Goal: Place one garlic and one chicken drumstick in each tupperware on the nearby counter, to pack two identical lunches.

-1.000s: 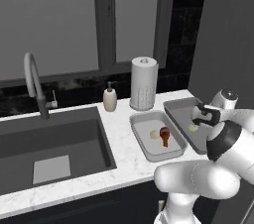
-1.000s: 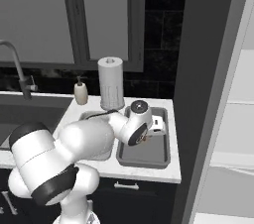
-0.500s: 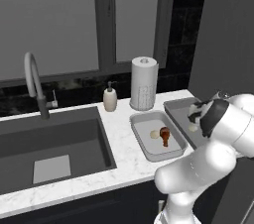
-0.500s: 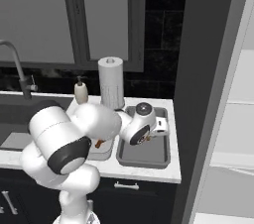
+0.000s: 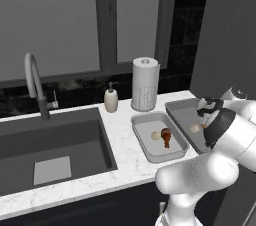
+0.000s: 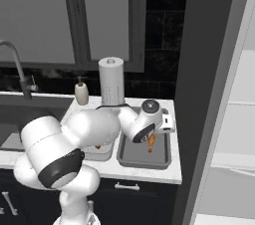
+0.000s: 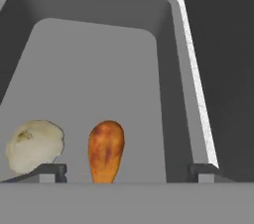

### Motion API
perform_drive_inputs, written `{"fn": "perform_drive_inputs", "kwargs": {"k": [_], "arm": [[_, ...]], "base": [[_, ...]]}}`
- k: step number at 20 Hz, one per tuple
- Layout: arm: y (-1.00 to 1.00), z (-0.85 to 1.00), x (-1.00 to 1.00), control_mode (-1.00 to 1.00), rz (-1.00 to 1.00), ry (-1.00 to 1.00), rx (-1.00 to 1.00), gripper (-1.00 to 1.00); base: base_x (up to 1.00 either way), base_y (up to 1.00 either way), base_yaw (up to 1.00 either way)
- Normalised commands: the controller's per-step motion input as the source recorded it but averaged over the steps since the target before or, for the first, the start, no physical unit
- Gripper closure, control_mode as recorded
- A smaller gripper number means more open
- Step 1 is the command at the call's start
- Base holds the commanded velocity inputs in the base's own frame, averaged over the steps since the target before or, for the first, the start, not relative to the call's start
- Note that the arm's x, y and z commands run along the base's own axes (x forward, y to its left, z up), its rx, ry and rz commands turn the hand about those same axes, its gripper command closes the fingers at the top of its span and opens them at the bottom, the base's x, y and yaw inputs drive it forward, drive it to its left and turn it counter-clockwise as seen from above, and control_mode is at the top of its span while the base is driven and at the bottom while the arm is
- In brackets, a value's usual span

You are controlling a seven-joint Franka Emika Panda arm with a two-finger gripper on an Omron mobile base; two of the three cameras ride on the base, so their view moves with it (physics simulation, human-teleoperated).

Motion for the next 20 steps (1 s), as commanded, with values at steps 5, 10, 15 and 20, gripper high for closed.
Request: {"fn": "perform_drive_inputs", "kwargs": {"k": [5,10,15,20], "arm": [[0.76,0.99,-0.5,-1.0,0.0,-0.16,-0.13,-1.0],[1.0,0.89,-0.44,-1.0,0.0,-0.13,-0.21,-1.0],[0.99,0.76,-0.37,-1.0,-0.03,-0.11,-0.17,-1.0],[0.92,0.47,-0.43,-1.0,-0.15,-0.02,0.08,-1.0]], "base": [[0.0,0.0,0.0],[0.0,0.0,0.0],[0.0,0.0,0.0],[0.0,0.0,0.0]]}}
